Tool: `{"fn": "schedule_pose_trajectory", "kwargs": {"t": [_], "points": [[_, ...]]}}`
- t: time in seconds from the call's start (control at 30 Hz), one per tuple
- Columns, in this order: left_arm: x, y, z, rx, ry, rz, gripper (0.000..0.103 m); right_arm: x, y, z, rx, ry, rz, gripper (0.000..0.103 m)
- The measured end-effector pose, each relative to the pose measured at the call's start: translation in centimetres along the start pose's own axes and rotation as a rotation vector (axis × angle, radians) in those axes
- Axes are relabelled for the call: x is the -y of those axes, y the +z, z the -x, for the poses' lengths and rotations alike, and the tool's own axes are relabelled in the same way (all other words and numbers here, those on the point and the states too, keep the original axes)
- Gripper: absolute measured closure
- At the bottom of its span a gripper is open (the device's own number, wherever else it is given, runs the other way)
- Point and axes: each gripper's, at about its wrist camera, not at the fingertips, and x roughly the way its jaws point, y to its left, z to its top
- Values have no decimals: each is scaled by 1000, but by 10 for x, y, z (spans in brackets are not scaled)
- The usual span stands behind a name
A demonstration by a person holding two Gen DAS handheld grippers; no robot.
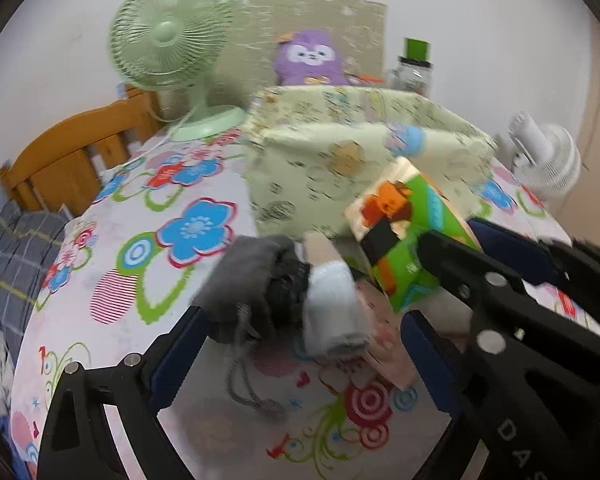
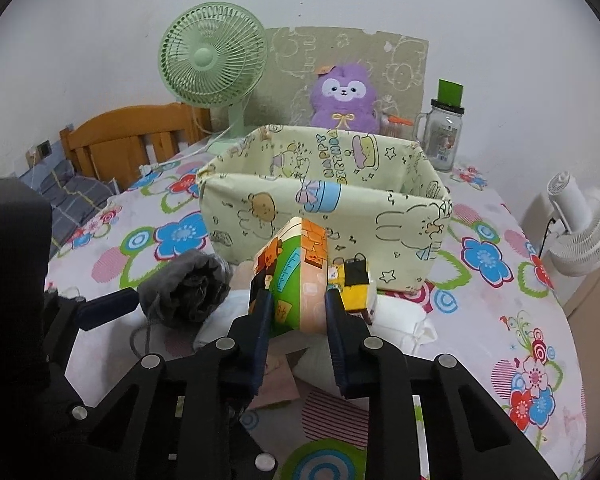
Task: Organize soft objects
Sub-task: 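Grasp the grey drawstring pouch with the left tool while the right tool holds the green box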
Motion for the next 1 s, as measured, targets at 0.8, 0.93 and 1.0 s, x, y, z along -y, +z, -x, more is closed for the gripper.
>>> {"fn": "schedule_pose_trajectory", "kwargs": {"t": [0.8,0.93,1.0], "points": [[-34,23,-40,-41,-23,-27,56,-9,7,-23,-49,-63,-103,75],[-30,22,-36,-29,-11,-33,60,-8,7,-21,-49,-58,-105,75],[-29,21,-32,-26,3,-32,61,-7,6,-17,-46,-55,-106,75]]}}
